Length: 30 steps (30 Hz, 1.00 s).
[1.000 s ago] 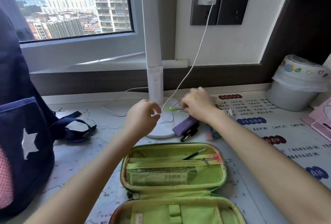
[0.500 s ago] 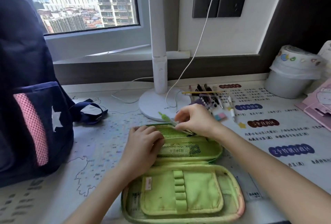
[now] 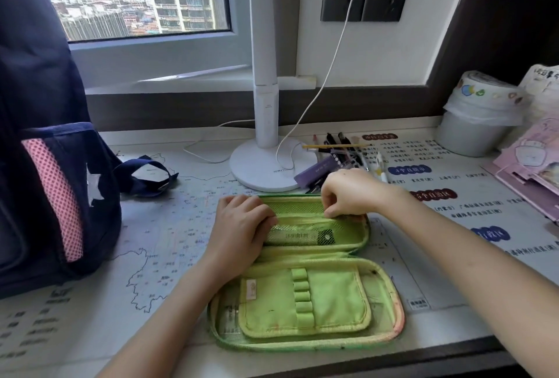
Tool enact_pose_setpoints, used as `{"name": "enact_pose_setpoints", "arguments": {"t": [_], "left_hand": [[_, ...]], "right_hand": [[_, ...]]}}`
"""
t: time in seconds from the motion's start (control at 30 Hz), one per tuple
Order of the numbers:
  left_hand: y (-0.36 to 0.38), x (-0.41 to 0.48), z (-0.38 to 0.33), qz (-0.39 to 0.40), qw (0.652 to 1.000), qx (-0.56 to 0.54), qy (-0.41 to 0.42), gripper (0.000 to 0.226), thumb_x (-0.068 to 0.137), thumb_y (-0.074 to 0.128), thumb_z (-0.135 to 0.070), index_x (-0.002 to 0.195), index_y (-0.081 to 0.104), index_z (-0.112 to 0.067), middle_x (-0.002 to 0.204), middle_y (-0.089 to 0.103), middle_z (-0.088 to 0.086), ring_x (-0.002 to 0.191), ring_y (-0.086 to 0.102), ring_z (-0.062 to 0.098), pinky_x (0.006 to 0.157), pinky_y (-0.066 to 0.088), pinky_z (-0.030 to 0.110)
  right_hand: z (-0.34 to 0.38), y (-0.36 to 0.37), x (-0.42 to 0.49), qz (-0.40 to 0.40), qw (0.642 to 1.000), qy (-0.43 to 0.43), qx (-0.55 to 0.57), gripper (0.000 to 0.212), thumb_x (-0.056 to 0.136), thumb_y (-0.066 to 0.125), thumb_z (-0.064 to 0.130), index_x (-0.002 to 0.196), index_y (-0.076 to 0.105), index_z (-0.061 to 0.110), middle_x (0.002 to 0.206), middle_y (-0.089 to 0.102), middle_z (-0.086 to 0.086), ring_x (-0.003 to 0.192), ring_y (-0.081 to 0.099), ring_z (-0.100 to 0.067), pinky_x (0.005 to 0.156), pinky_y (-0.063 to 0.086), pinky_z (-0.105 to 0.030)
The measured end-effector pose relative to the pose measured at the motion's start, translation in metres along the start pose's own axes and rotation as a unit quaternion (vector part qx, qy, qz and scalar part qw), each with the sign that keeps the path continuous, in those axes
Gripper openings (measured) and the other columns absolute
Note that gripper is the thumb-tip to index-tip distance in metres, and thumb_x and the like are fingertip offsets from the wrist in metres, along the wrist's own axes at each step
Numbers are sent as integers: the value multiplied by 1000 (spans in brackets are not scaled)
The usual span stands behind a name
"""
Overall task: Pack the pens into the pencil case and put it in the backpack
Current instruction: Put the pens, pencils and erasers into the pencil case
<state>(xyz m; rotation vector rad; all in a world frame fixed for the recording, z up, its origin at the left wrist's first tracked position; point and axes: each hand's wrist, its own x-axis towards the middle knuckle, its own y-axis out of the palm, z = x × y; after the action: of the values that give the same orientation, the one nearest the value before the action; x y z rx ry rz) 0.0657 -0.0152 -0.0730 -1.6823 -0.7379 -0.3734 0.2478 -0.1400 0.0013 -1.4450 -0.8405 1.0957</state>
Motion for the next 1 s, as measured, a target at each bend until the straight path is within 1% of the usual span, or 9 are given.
{"name": "enact_pose_setpoints", "arguments": {"t": [0.17, 0.33, 0.47, 0.53, 0.6, 0.67, 0.73, 0.83, 1.0], "left_hand": [[-1, -3, 0, 0, 1000, -4, -1, 24, 87, 45, -31, 75, 62, -19, 73, 62, -5, 74, 43, 13, 72, 24, 27], [-3, -3, -2, 15, 1000, -13, -9, 22, 87, 44, -31, 77, 60, -20, 75, 60, -5, 73, 52, 20, 71, 27, 30], [-3, -3, 0, 21, 1000, 0, -22, 25, 84, 46, -37, 76, 64, -22, 82, 60, -3, 79, 51, 23, 73, 23, 28], [-3, -4, 2, 23, 999, 3, -38, 27, 82, 48, -41, 74, 66, -23, 86, 61, -4, 84, 53, 25, 75, 25, 30], [-5, 0, 6, 20, 998, -9, -57, 29, 79, 48, -45, 74, 68, -25, 89, 63, -5, 87, 54, 24, 78, 29, 33], [-10, 7, 10, 9, 998, -16, -66, 28, 77, 48, -44, 74, 68, -24, 89, 63, -4, 85, 55, 24, 77, 31, 35], [-15, 21, 13, 8, 998, -3, -68, 25, 76, 49, -41, 73, 68, -24, 88, 64, -2, 81, 57, 26, 75, 30, 34], [-17, 46, 12, 14, 997, 8, -78, 10, 72, 58, -28, 71, 68, -27, 87, 65, -2, 81, 57, 27, 76, 30, 35], [-7, 83, 7, 13, 998, 28, -59, 12, 74, 57, -25, 70, 68, -27, 87, 66, -2, 82, 58, 29, 77, 29, 34]], "right_hand": [[11, 8, 5, 1, 994, -72, -82, 15, 91, 55, 30, 94, 66, 20, 100, 66, 4, 96, 54, -19, 88, 32, -31], [27, 7, 1, -37, 993, -100, 48, 15, 90, 57, 25, 94, 70, 19, 83, 59, 15, 85, 48, -9, 77, 27, -20], [41, 8, -1, 59, 985, -104, 127, 23, 92, 44, 4, 83, 65, 8, 76, 60, 0, 66, 47, -13, 65, 38, -28], [32, 2, -6, 76, 976, -82, 189, 27, 95, 43, 8, 102, 67, 17, 96, 67, 5, 83, 60, -11, 76, 50, -28], [16, -3, -14, 36, 950, -59, 304, 25, 94, 48, 14, 106, 68, 25, 97, 70, 12, 91, 63, -1, 82, 50, -22], [-7, 0, -14, -89, 924, 1, 372, 21, 91, 53, 13, 101, 70, 22, 92, 71, 11, 86, 63, 2, 81, 49, -22], [-37, 12, 1, -219, 930, 114, 271, 23, 90, 53, 12, 104, 70, 19, 100, 71, 3, 92, 63, -10, 88, 48, -35], [-70, 31, 27, -240, 947, 200, 78, 26, 92, 52, 14, 114, 65, 19, 116, 67, -2, 109, 54, -25, 95, 40, -38], [-101, 27, 63, -296, 925, 232, 60, 28, 92, 53, 18, 119, 62, 18, 117, 65, -6, 109, 51, -29, 90, 40, -37]]}}
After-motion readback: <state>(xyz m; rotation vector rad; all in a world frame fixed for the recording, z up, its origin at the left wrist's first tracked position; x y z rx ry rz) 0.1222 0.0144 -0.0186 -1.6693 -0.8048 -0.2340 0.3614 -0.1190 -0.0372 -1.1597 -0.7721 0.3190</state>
